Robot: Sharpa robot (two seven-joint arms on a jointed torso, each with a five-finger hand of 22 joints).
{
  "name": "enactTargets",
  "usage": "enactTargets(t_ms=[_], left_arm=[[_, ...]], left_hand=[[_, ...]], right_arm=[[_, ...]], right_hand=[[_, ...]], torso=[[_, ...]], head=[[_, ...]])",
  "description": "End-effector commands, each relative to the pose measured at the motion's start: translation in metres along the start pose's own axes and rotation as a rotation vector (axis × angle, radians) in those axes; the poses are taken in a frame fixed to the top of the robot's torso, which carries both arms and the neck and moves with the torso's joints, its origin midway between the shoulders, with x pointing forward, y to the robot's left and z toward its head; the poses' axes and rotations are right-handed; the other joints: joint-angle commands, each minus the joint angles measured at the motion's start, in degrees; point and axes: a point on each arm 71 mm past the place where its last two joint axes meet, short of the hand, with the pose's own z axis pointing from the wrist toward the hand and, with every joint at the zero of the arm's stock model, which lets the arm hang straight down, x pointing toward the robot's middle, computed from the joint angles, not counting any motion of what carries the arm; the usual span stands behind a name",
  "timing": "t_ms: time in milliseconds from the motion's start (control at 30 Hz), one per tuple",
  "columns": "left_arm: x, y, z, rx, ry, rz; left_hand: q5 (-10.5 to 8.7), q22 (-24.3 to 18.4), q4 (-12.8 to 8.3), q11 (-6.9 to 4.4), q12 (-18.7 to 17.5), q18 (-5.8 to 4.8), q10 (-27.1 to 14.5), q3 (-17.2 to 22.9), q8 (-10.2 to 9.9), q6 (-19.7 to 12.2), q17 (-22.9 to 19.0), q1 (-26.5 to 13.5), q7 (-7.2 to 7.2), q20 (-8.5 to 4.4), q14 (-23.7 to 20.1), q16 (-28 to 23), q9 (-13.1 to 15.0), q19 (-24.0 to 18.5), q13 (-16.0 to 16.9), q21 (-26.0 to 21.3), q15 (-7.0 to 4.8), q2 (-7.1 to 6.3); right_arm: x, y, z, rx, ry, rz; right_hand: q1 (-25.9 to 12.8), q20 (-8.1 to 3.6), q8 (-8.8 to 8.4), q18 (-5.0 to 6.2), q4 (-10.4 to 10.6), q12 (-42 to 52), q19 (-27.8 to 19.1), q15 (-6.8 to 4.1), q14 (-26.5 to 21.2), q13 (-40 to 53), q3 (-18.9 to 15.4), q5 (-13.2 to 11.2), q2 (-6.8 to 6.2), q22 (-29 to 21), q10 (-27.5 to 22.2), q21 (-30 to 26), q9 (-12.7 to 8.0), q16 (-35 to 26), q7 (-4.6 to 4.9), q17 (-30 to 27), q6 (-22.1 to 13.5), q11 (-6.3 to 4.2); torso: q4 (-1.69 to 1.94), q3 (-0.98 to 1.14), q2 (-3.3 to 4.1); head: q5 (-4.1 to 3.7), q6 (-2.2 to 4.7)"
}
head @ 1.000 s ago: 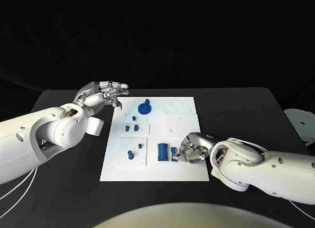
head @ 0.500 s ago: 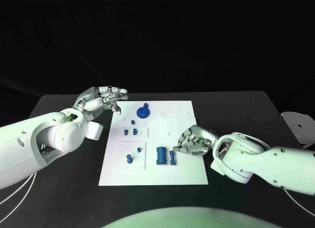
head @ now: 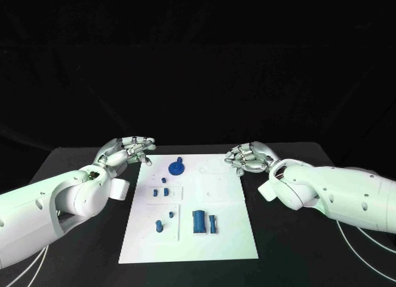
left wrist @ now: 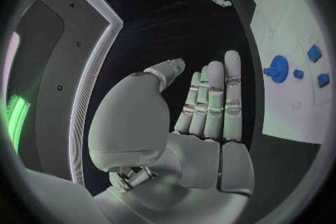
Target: Assemble the parts on the task board
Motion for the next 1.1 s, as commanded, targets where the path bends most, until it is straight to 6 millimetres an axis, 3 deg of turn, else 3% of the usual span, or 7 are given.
enactTargets(t_ms=[33,600,633,800,833,900,1100], left_arm=[[-0.01,0.001,0.005,0.063,-0.069,-0.071],[-0.024,0.017,0.019,0.095,-0.183,-0.087],[-0.023,0.019,0.019,0.058,-0.159,-0.07],[-0.018,0.019,0.018,0.058,-0.17,-0.059],[-0.016,0.019,0.017,0.057,-0.175,-0.055],[-0.011,0.019,0.016,0.057,-0.185,-0.046],[0.012,0.016,0.007,0.058,-0.237,0.002]], left_hand=[[-0.25,-2.53,0.44,0.51,-0.14,-0.22,-1.47,-0.6,0.33,-0.73,-2.8,0.16,0.49,0.99,-6.23,-5.57,-0.14,-5.14,-0.5,-5.1,1.21,-0.01],[-0.15,-20.72,2.45,4.4,-9.79,-0.84,-7.66,-4.91,-2.77,-5.21,-15.63,3.48,-0.53,8.58,-17.71,-40.73,-2.43,-17.14,-3.41,-34.12,7.78,1.74],[-14.17,-27.5,-5.06,-7.28,-18.59,-10.21,-59.46,-29.31,-20.01,-48.65,-20.9,-20.0,-11.04,-8.03,-58.21,-62.88,-13.18,-58.86,-7.07,-43.75,-2.95,12.82],[-14.17,-27.5,-5.06,-7.28,-18.59,-10.21,-59.46,-29.31,-20.01,-48.65,-20.9,-28.95,-11.04,-8.03,-58.21,-62.88,-13.18,-58.86,-7.07,-43.75,-2.95,12.82],[-14.17,-27.5,-5.06,-7.28,-18.59,-10.21,-59.46,-29.31,-20.01,-48.65,-20.9,-30.71,-11.04,-8.03,-58.21,-62.88,-13.18,-58.86,-7.07,-43.75,-2.95,12.82],[-14.17,-27.5,-5.06,-7.28,-18.59,-10.21,-59.46,-29.31,-20.01,-48.65,-20.9,-73.72,-11.04,-8.03,-58.21,-62.88,-13.18,-58.86,-7.07,-43.75,-2.95,12.82],[-14.17,-27.5,-5.06,-7.28,-18.59,-10.21,-59.46,-29.31,-20.01,-48.65,-20.9,-73.72,-11.04,-8.03,-58.21,-62.88,-13.18,-58.86,-7.07,-43.75,-2.95,12.82]], right_arm=[[-0.008,0.001,0.014,-0.07,-0.031,0.219],[-0.018,-0.009,0.049,-0.118,-0.1,0.33],[-0.022,-0.01,0.048,-0.074,-0.13,0.271],[-0.016,-0.006,0.046,-0.078,-0.143,0.286],[-0.014,-0.005,0.045,-0.079,-0.148,0.291],[-0.009,-0.001,0.042,-0.082,-0.159,0.304],[0.014,0.018,0.027,-0.088,-0.213,0.366]], right_hand=[[-0.07,1.72,-1.46,0.37,-0.38,-6.37,-2.63,1.45,-4.11,-8.79,2.86,-0.68,-0.43,-5.67,-0.06,-5.66,-2.14,-8.01,0.76,-3.91,0.59,1.46],[-4.04,6.06,-7.57,0.75,-6.52,-19.5,-8.11,5.15,-6.47,-34.28,4.93,-1.56,1.66,-28.47,3.27,-13.83,-9.67,-29.37,2.05,-18.21,3.09,3.73],[-25.12,-7.72,-16.07,-9.76,-11.01,-25.72,-60.7,-2.13,-63.61,-43.91,-24.52,-7.13,8.63,-59.55,-14.46,-17.51,-34.33,-45.02,-10.45,-34.58,-44.89,-5.92],[-33.93,-7.72,-16.07,-9.76,-11.01,-25.72,-60.7,-2.13,-63.61,-43.91,-24.52,-7.13,8.63,-59.55,-55.24,-17.51,-34.33,-45.02,-10.45,-34.58,-44.89,-5.92],[-74.84,-7.72,-16.07,-9.76,-11.01,-25.72,-60.7,-2.13,-63.61,-43.91,-24.52,-7.13,8.63,-59.55,-55.24,-17.51,-34.33,-45.02,-10.45,-34.58,-44.89,-5.92],[-74.84,-7.72,-16.07,-9.76,-11.01,-25.72,-60.7,-2.13,-63.61,-43.91,-24.52,-7.13,8.63,-59.55,-55.24,-17.51,-34.33,-45.02,-10.45,-34.58,-44.89,-5.92],[-74.84,-7.72,-16.07,-9.76,-11.01,-25.72,-60.7,-2.13,-63.61,-43.91,-24.52,-7.13,8.63,-59.55,-55.24,-17.51,-34.33,-45.02,-10.45,-34.58,-44.89,-5.92]], torso=[[-0.4,-0.27,-1.46],[0.11,0.87,-2.24],[0.02,0.43,-2.34],[-0.49,0.64,-2.47],[-0.68,0.72,-2.52],[-1.11,0.9,-2.63],[-1.91,1.23,-2.84]], head=[[0.12,2.1],[1.94,4.23],[1.66,3.99],[2.69,4.42],[3.07,4.58],[3.95,4.95],[5.56,5.62]])
